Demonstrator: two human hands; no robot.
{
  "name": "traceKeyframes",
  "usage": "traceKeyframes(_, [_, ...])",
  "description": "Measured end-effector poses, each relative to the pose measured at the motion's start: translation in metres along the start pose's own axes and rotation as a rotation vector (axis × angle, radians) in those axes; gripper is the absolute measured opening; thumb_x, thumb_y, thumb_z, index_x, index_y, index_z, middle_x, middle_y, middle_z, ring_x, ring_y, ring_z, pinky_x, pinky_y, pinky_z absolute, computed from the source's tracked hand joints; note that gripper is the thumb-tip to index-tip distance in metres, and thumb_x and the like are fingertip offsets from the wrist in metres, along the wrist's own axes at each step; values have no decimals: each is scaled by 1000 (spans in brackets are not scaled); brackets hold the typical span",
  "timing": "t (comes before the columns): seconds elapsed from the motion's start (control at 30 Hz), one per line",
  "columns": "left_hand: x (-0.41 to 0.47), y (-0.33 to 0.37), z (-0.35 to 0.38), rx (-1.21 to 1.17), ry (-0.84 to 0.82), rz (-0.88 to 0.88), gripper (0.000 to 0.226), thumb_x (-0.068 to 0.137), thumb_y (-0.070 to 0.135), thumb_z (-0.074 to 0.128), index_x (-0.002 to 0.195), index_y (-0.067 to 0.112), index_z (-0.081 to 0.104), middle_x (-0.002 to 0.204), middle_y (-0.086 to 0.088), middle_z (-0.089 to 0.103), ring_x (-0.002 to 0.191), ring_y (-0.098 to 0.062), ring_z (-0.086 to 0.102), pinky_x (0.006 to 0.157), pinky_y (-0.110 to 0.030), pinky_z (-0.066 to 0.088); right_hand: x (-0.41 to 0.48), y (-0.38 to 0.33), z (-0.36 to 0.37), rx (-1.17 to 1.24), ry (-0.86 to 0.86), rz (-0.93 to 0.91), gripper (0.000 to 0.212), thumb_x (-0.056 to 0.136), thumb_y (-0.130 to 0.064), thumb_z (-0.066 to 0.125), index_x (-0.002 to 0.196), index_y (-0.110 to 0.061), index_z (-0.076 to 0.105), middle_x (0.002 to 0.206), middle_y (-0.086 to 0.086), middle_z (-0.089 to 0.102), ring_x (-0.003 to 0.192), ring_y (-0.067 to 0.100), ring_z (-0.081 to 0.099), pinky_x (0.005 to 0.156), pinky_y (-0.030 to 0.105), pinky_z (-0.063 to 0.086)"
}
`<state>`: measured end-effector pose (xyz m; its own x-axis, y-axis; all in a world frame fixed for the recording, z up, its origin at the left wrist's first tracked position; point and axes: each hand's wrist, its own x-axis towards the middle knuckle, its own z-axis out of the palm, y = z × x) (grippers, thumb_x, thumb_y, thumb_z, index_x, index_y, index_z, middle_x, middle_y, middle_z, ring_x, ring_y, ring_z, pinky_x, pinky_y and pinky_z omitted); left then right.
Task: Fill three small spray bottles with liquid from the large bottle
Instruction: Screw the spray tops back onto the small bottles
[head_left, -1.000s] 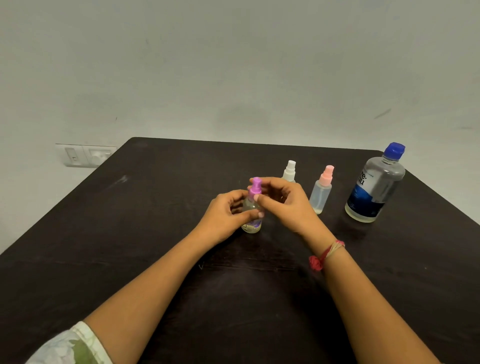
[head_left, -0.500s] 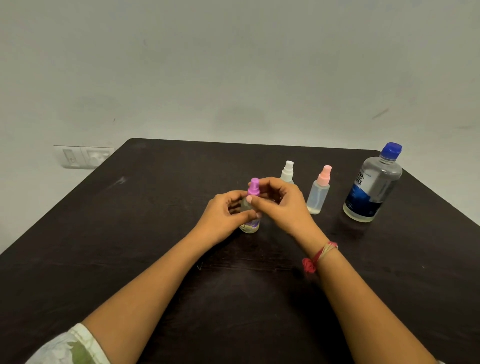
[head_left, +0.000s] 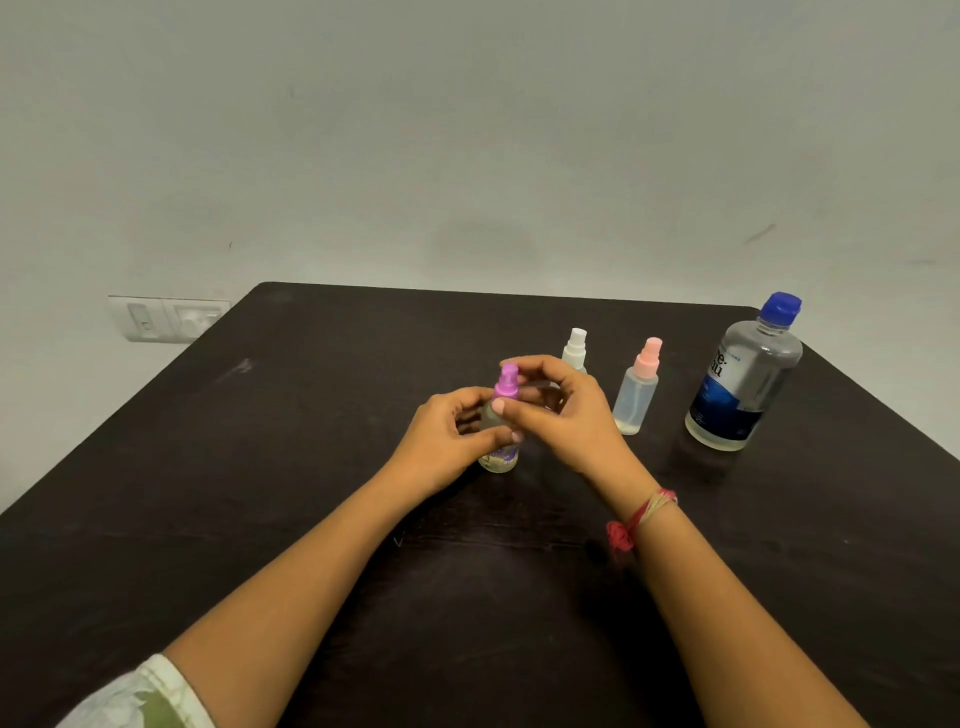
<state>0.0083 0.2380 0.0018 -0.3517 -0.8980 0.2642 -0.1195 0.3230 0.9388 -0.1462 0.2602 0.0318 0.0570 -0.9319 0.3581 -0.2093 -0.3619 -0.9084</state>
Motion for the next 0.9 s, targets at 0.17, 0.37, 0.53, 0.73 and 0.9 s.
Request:
traceKeyframes(0.17, [0, 3, 0, -16, -9, -5, 33, 78, 4, 73, 106, 21, 65, 100, 1, 73, 96, -8, 69, 88, -25, 53, 0, -3, -4, -15, -113, 11, 52, 79, 7, 68, 125, -13, 54, 111, 1, 63, 97, -2, 64, 81, 14, 50])
traceKeyframes(0.37, [0, 2, 0, -10, -7, 1, 34, 78, 7, 75, 109, 18, 66, 100, -1, 74, 97, -11, 69, 90, -30, 54, 0, -2, -4, 5, -58, 16, 47, 76, 3, 73, 119, -12, 58, 103, 0, 65, 93, 2, 66, 79, 16, 52])
traceKeyframes(0.53, [0, 3, 0, -19, -21, -3, 35, 79, 6, 73, 108, 22, 65, 102, 1, 74, 99, -9, 69, 91, -30, 53, 0, -5, -8, 4, -140, 23, 55, 80, 5, 68, 129, -15, 51, 115, 2, 62, 103, 4, 63, 86, 17, 51])
traceKeyframes(0.73, [1, 1, 0, -12, -19, -4, 38, 76, 10, 77, 112, 18, 66, 102, -1, 74, 99, -11, 69, 93, -33, 53, 0, -5, -6, 13, -64, 15, 43, 78, 5, 70, 117, -9, 58, 99, 0, 64, 90, 0, 66, 77, 14, 51])
traceKeyframes(0.9, [1, 1, -1, -13, -28, -5, 35, 79, 8, 74, 110, 21, 65, 102, 0, 74, 99, -10, 69, 92, -32, 53, 1, -3, -8, 29, -130, 30, 53, 79, 4, 70, 126, -14, 54, 115, 3, 61, 101, 6, 65, 82, 18, 52])
